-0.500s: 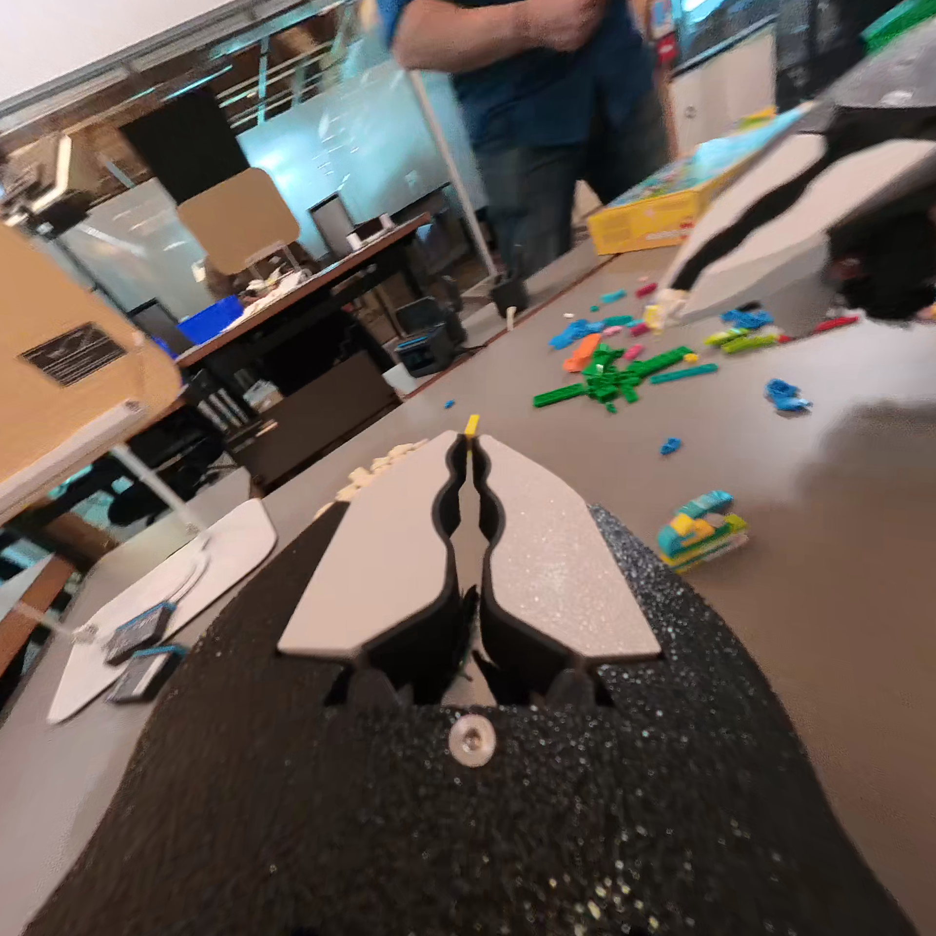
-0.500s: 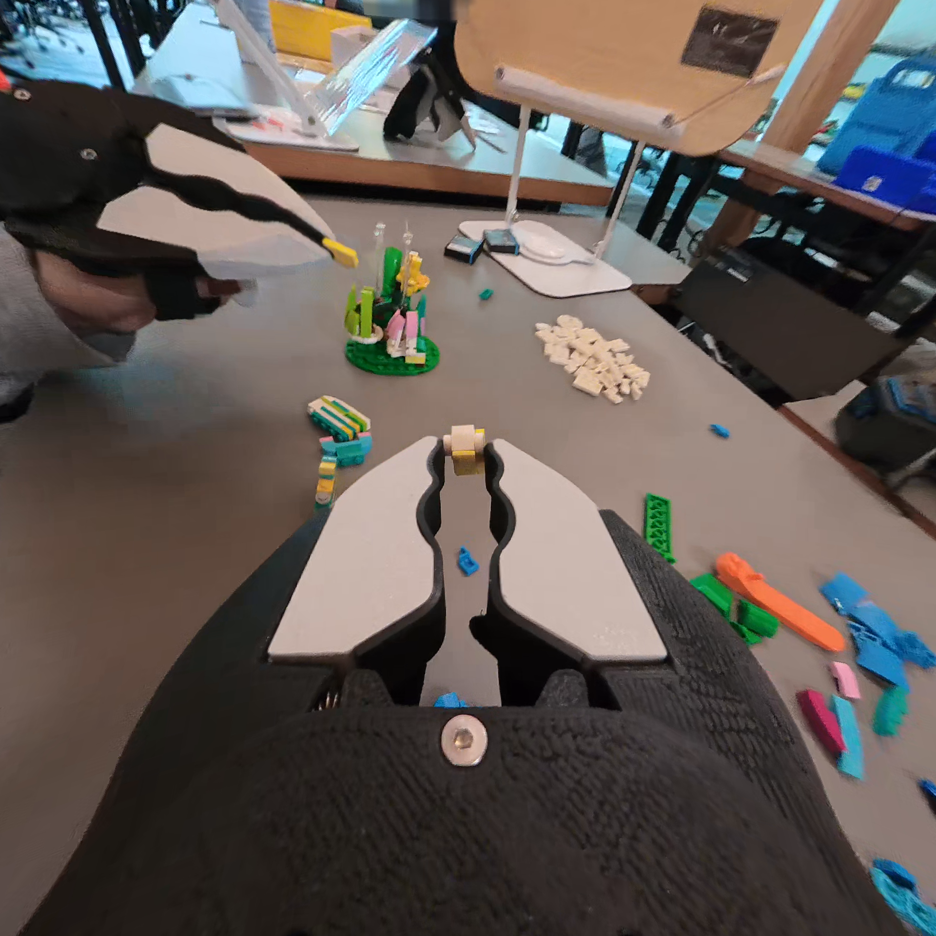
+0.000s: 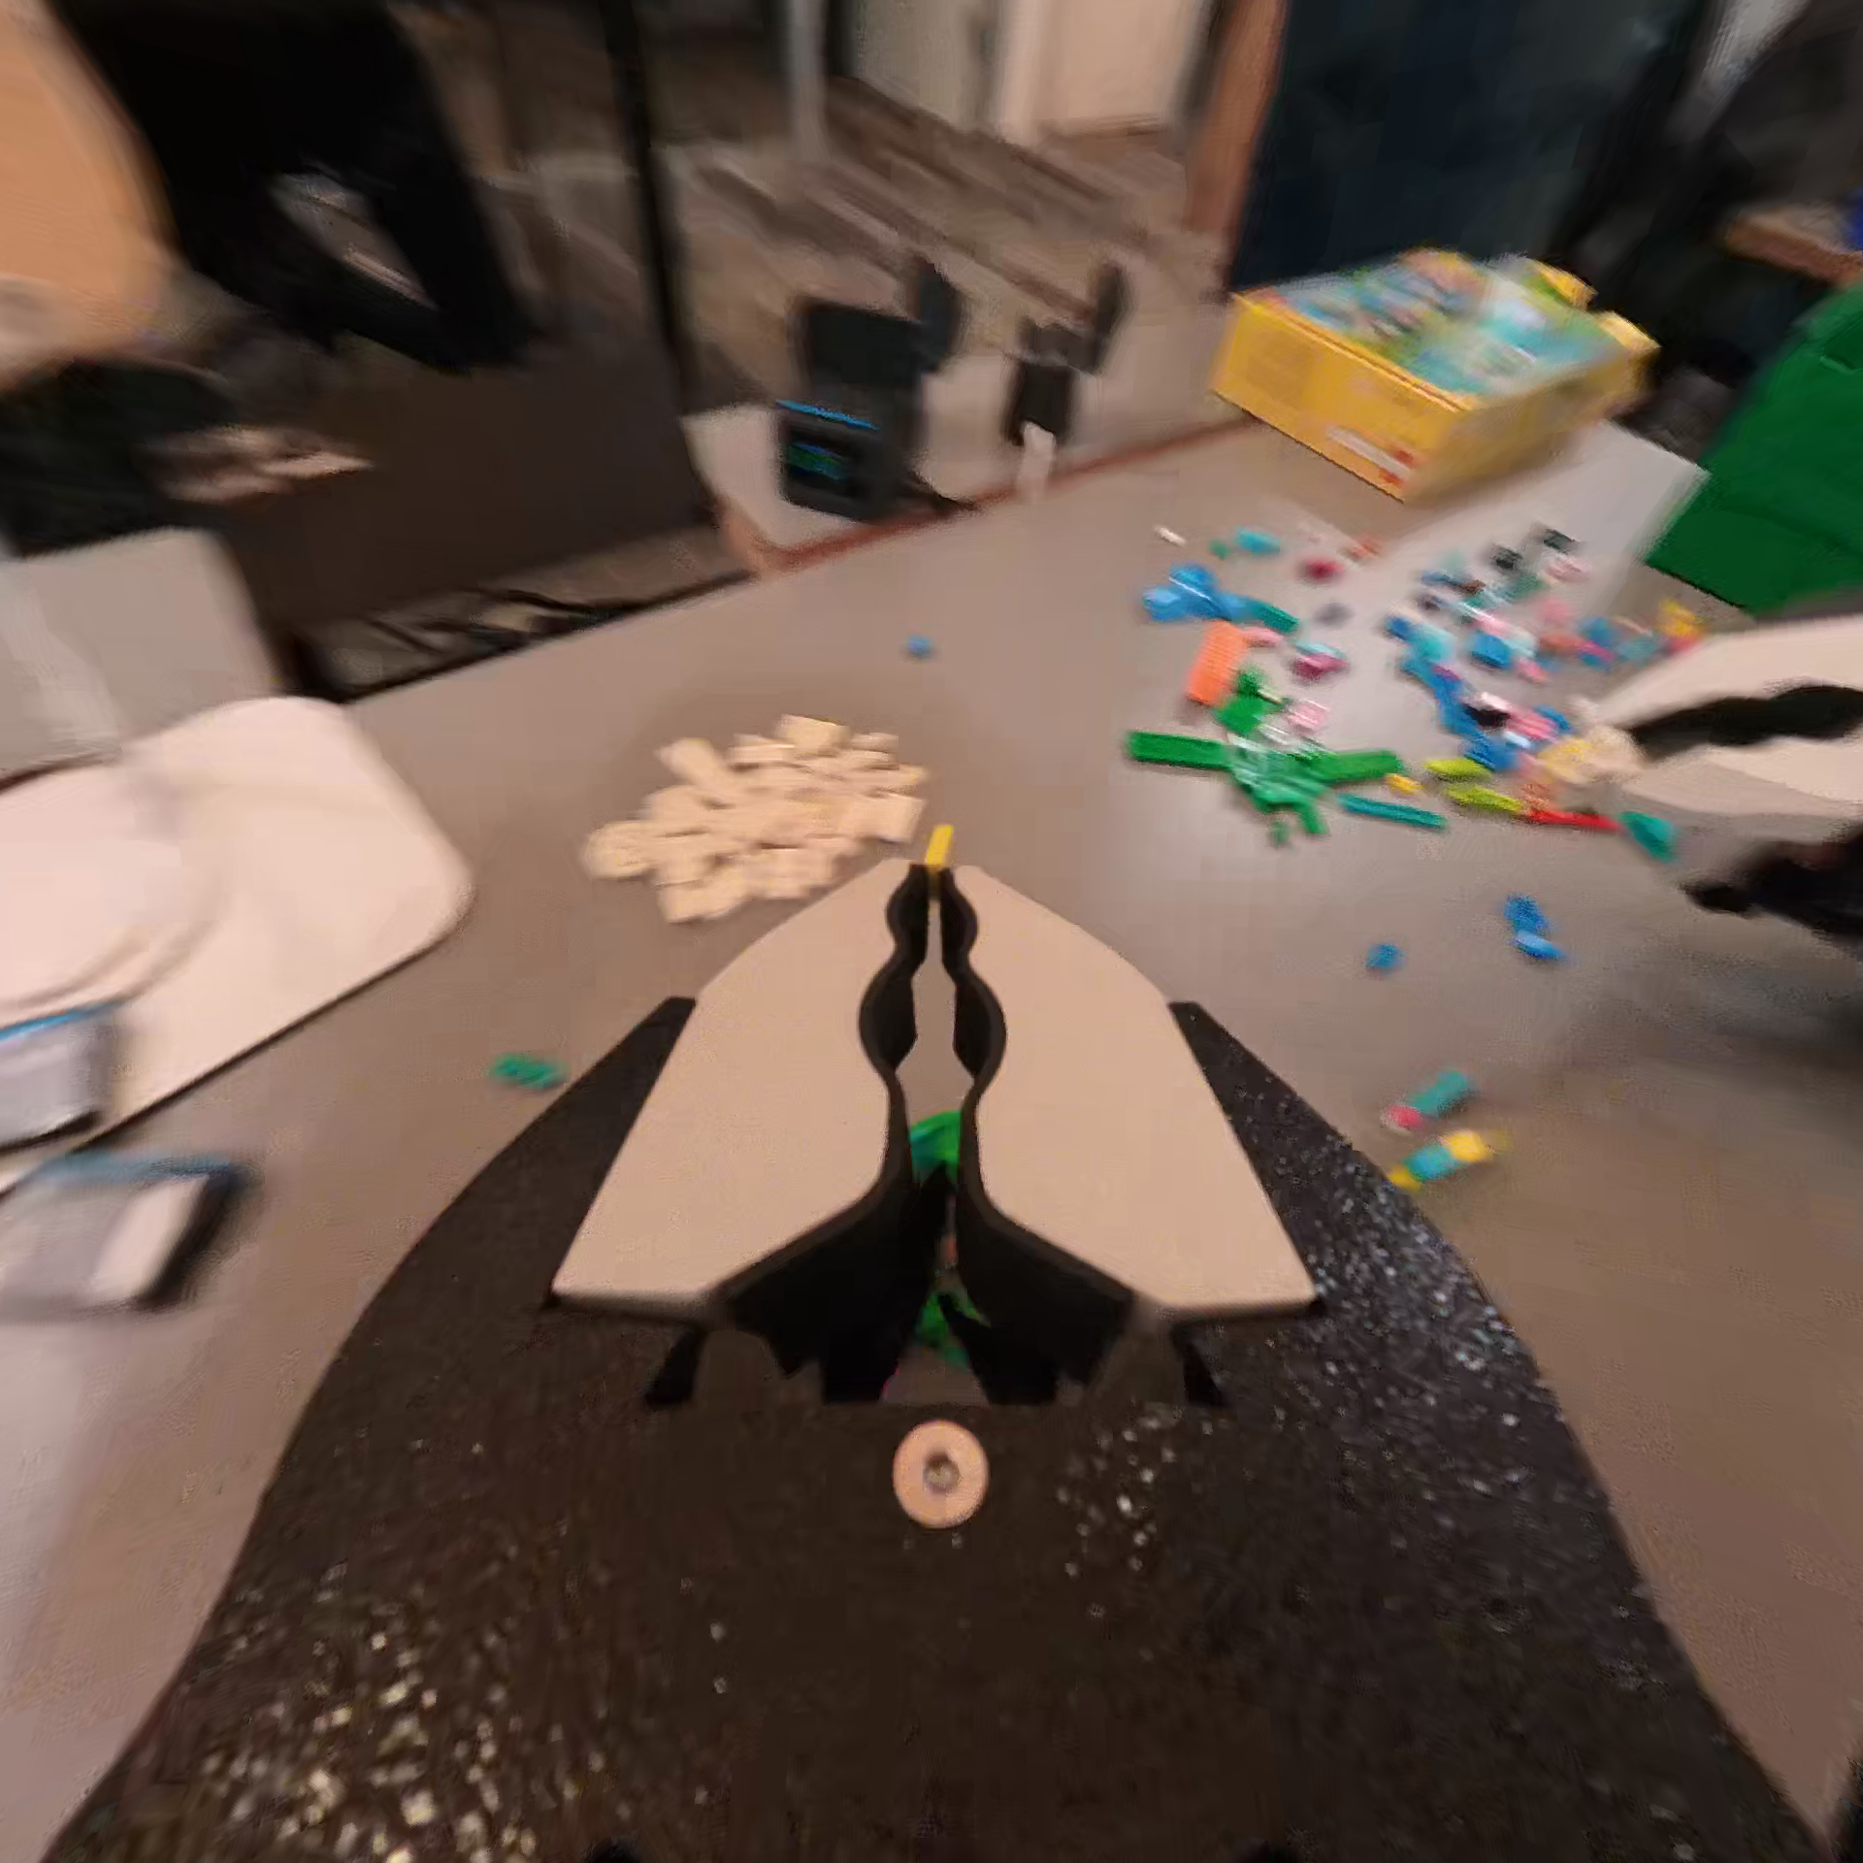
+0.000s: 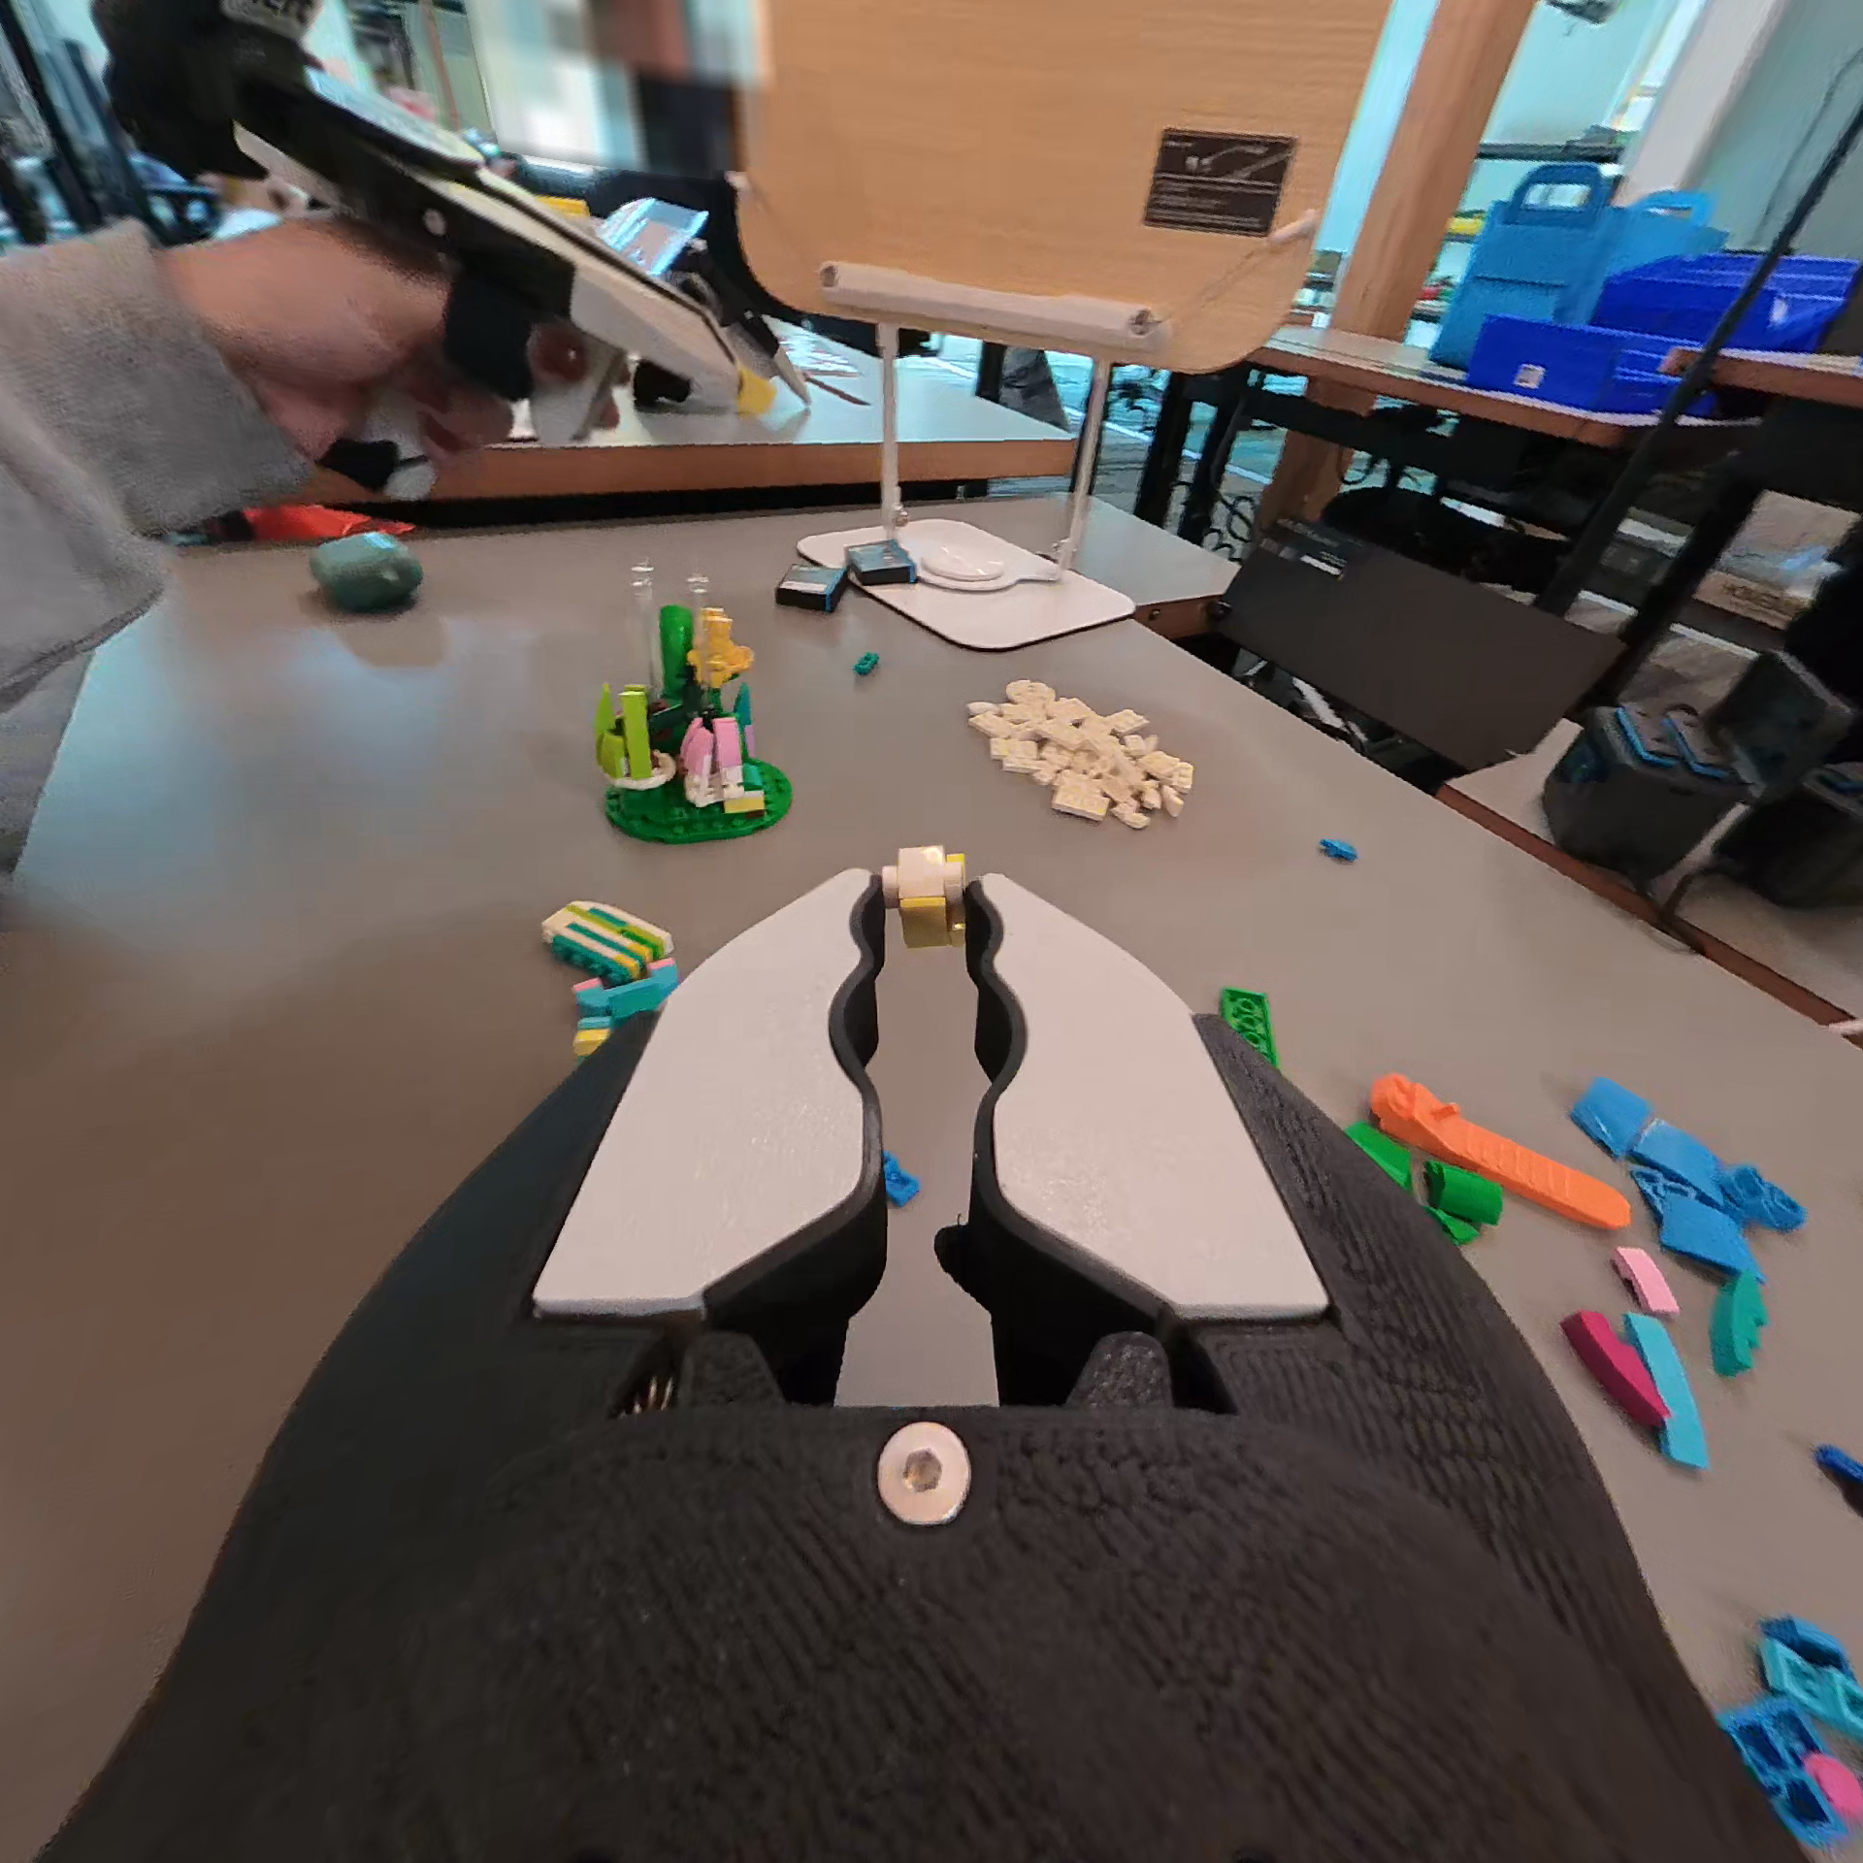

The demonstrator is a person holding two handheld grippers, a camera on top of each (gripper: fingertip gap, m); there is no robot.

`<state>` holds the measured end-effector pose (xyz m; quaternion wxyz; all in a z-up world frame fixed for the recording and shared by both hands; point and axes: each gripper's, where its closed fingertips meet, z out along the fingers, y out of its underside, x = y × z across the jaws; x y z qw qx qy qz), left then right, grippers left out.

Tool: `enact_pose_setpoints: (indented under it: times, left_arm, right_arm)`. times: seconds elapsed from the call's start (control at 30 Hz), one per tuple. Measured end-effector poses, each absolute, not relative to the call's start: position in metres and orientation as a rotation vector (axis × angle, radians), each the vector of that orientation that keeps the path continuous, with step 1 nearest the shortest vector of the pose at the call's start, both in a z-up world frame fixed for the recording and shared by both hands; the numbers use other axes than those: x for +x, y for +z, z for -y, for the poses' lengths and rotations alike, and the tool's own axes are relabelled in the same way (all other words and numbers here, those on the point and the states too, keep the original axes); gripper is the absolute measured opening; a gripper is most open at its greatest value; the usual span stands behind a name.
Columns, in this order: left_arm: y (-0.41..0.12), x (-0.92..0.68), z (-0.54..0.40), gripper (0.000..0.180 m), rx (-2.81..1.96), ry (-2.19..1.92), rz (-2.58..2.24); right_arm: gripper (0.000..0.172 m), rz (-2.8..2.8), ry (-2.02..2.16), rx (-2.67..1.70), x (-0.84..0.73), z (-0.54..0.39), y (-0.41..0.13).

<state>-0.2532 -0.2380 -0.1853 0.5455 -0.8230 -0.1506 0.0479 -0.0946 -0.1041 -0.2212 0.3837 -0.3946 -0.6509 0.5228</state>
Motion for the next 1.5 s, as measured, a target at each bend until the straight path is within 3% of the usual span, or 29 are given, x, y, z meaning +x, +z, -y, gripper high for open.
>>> enact_pose_setpoints:
  times: [0.47,0.7,0.77,0.83,0.9,1.0,1.17,1.33,1.5]
  left_arm:
    - [-0.295,-0.215,0.003,0.002,-2.384,-0.334,0.333]
    - [-0.325,-0.228,-0.043,0.003,-2.333,-0.444,0.616]
    - [-0.329,-0.233,-0.042,0.013,-2.329,-0.422,0.656]
    - [-0.322,-0.236,-0.042,0.038,-2.285,-0.401,0.679]
    - [-0.307,-0.240,-0.035,0.050,-2.230,-0.291,0.648]
    - [-0.252,-0.206,-0.025,0.047,-1.984,-0.311,0.473]
    - [-0.164,-0.097,0.021,0.044,-1.576,-0.727,0.097]
    - [-0.168,-0.063,0.050,0.035,-1.597,-0.416,-0.111]
    - [-0.174,-0.043,0.058,0.018,-1.576,-0.523,-0.094]
  right_arm:
    - [0.014,1.329,1.223,-1.342,-0.097,0.018,-0.221]
    - [0.014,1.274,1.281,-1.398,-0.092,0.006,-0.217]
    - [0.014,1.275,1.309,-1.395,-0.092,0.007,-0.215]
    - [0.014,1.274,1.387,-1.390,-0.092,0.011,-0.213]
    - [0.013,1.257,1.525,-1.391,-0.090,0.015,-0.208]
    - [0.013,1.226,1.848,-1.408,-0.083,0.023,-0.196]
    - [0.012,1.160,2.449,-1.314,-0.063,0.036,-0.169]
    - [0.012,1.183,2.551,-1.265,-0.059,0.047,-0.165]
    - [0.012,1.238,2.597,-1.208,-0.054,0.057,-0.164]
